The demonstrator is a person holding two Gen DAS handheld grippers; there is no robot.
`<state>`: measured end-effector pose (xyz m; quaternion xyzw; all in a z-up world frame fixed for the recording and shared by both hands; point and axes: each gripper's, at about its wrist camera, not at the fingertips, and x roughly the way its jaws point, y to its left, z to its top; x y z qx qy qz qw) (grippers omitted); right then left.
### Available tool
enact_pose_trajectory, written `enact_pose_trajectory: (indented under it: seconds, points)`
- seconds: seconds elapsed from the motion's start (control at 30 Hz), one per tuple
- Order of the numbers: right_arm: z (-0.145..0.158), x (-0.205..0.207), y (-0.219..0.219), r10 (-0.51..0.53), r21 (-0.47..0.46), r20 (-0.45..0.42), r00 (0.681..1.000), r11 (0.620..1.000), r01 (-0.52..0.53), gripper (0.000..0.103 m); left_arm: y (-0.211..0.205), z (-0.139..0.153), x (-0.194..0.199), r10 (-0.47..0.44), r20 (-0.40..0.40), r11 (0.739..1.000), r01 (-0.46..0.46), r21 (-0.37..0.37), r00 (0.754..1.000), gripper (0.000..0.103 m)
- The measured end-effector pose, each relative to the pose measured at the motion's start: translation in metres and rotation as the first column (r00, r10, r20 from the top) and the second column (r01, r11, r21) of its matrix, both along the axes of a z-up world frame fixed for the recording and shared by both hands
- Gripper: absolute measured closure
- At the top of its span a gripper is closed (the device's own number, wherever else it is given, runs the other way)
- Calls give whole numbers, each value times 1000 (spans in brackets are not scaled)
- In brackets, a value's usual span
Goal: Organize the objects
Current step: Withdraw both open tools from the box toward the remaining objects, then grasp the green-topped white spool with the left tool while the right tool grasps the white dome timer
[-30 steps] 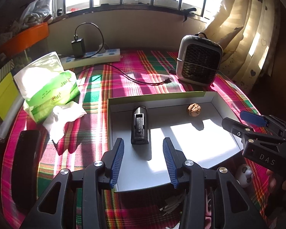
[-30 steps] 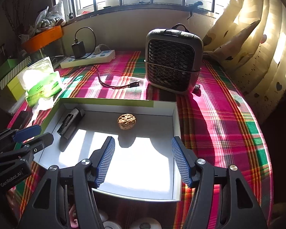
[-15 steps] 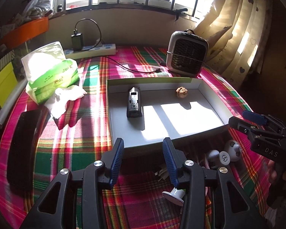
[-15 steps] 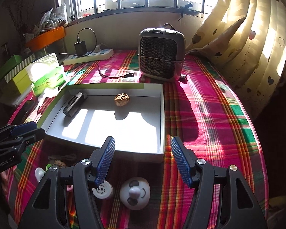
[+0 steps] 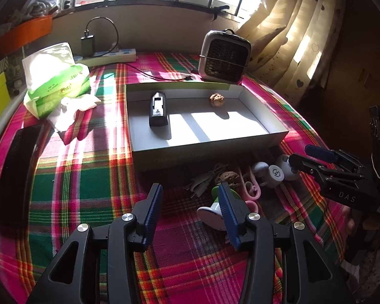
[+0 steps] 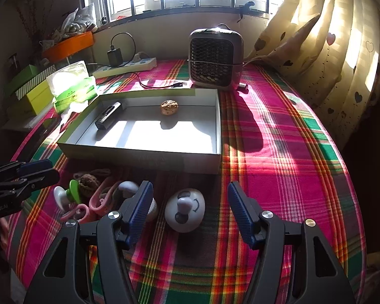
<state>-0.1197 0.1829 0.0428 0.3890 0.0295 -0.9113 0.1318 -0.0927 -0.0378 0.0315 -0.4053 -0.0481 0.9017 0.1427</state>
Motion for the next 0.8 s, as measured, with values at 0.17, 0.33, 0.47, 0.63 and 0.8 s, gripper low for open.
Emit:
enact_pose_trajectory:
  seconds: [0.17, 0.33, 0.47, 0.63, 0.8]
  points:
    - [-6, 6, 2, -6, -14, 13, 1000, 1000, 6, 41, 7, -4, 4, -42, 14, 999, 42, 11, 999, 59]
    - [-11, 8, 3, -5, -17, 27, 1000, 1000, 5, 41, 15, -9, 6, -66, 24, 998, 66, 5, 998, 59]
    - [-14, 9, 3, -4, -17, 36, 999, 1000, 5, 41, 21, -12, 4, -79, 33, 997, 79, -4, 996, 59]
    - [-18, 7, 3, -5, -14, 47, 999, 1000, 5, 41, 23, -15, -1, -72, 46, 997, 72, -14, 996, 59]
    - [-20, 4, 1, -7, -3, 55, 998, 1000, 7, 41, 21, -16, -4, -62, 50, 998, 62, -1, 997, 59]
